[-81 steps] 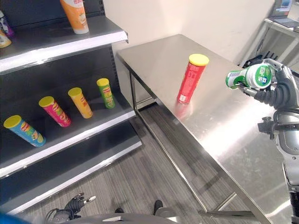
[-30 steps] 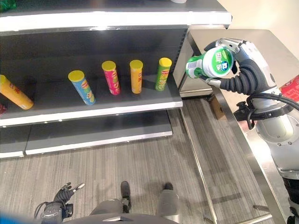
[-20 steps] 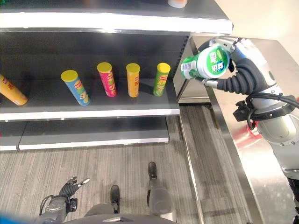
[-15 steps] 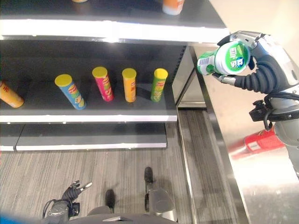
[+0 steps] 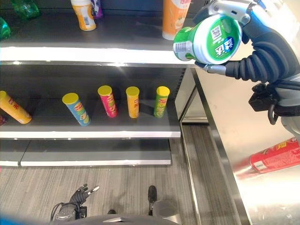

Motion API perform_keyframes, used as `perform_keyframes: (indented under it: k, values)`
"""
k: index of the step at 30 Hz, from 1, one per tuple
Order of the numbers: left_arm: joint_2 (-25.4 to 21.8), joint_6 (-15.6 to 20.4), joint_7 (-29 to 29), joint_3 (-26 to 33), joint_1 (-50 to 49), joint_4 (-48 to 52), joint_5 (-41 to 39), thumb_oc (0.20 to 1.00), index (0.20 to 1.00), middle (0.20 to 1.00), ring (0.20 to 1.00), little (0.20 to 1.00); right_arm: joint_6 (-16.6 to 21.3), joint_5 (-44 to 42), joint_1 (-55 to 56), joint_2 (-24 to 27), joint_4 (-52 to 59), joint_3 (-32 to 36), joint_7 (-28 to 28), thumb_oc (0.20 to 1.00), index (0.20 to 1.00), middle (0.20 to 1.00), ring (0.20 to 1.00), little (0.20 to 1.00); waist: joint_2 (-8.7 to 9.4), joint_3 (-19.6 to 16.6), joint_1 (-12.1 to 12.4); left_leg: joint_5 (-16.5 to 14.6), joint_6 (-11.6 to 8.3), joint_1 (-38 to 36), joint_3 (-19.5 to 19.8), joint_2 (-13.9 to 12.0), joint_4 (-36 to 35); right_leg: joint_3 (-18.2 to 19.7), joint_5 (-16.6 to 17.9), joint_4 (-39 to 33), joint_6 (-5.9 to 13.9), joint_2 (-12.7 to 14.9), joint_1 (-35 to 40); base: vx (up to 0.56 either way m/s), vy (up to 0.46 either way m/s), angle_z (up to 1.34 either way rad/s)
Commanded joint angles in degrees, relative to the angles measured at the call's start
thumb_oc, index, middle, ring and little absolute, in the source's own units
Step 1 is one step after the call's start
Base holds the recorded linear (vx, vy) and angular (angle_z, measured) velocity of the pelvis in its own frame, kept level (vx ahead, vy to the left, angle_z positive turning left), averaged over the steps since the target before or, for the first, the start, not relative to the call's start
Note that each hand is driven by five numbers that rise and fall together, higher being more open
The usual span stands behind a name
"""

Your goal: Put the goods on the table back onto the shelves and tidy them up.

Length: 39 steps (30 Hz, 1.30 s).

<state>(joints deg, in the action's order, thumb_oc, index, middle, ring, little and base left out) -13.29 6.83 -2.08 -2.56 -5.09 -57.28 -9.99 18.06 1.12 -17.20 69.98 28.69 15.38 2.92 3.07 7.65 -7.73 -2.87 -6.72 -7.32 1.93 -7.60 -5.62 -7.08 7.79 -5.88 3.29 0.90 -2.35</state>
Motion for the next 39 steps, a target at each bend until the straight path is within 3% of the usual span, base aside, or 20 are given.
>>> perform_keyframes:
  k: [1, 7, 11, 13, 18, 23, 39]
  values:
    - [-5.26, 0.81, -0.37, -1.34, 2.18, -2.30, 0.54, 1.000, 1.000, 1.000, 1.000, 1.000, -0.12, -3.88, -8.57, 0.64, -0.74, -4.46, 0.83, 0.200, 0.200, 0.200, 0.200, 0.200, 3.55, -0.28, 2.68, -5.40, 0.86, -5.33, -2.89, 0.83, 0.73, 1.25, -6.47, 1.11, 5.89, 4.18, 2.88, 0.00, -0.007, -0.03]
    - [-6.85, 0.72, -0.23, -2.17, 2.46, -2.94, 0.22, 1.000, 1.000, 1.000, 1.000, 1.000, -0.99, -8.30, -25.04, 4.21, -5.70, -21.26, -2.22, 0.200, 0.200, 0.200, 0.200, 0.200, 3.90, -0.26, 5.04, -5.73, 0.83, -5.45, -2.64, 0.91, 0.62, 0.56, -6.65, 1.13, 6.01, 4.58, 3.50, -0.01, -0.002, 0.02]
    - [-7.93, 0.75, -0.26, -2.83, 2.49, -3.51, -0.32, 1.000, 1.000, 1.000, 1.000, 1.000, -2.34, -10.05, -39.18, 5.49, -15.27, -36.43, -3.51, 0.200, 0.200, 0.200, 0.200, 0.200, 4.34, -0.28, 6.76, -5.28, 0.46, -4.80, -1.95, 1.02, 0.62, -0.74, -6.67, 1.02, 5.87, 5.11, 3.71, -0.02, -0.020, 0.07]
    - [-7.60, 0.81, -0.28, -2.85, 2.38, -3.63, -0.40, 1.000, 1.000, 1.000, 1.000, 1.000, -2.39, -10.48, -43.23, 5.09, -17.70, -40.64, -3.56, 0.200, 0.200, 0.200, 0.200, 0.200, 4.02, -0.31, 6.66, -5.09, 0.34, -4.50, -1.64, 1.01, 0.62, -1.18, -6.63, 1.04, 5.84, 5.27, 3.62, -0.01, -0.029, 0.23]
    - [-8.30, 0.98, -0.58, -3.59, 2.06, -4.99, -1.14, 1.000, 1.000, 1.000, 1.000, 1.000, -3.86, -10.28, -53.93, 2.22, -29.04, -51.47, -3.41, 0.200, 0.200, 0.200, 0.200, 0.200, 3.91, -0.06, 9.16, -4.03, -0.28, -2.71, 0.84, 0.98, 0.62, -3.76, -7.16, 1.00, 5.56, 5.78, 4.21, 0.01, -0.065, 0.29]
    - [-8.81, 1.23, -0.97, -4.07, 2.17, -6.00, -2.78, 1.000, 1.000, 1.000, 1.000, 1.000, -5.18, -9.26, -62.41, -1.15, -40.33, -59.68, -2.94, 0.200, 0.200, 0.200, 0.200, 0.200, 3.94, 0.08, 10.91, -2.99, -1.14, -1.52, 2.87, 0.49, 0.62, -5.83, -7.99, 0.93, 5.14, 5.68, 4.99, 0.02, -0.079, 0.35]
    - [-9.34, 0.92, -0.32, -3.99, 1.59, -4.96, -3.85, 1.000, 1.000, 1.000, 1.000, 1.000, -5.66, -9.68, -70.19, -2.91, -40.98, -68.41, -5.94, 0.200, 0.200, 0.200, 0.200, 0.200, 4.57, -0.22, 11.54, -2.66, -1.85, -1.44, 2.83, -0.33, 0.62, -6.72, -8.99, 0.88, 4.74, 4.78, 5.90, 0.01, -0.017, 0.08]
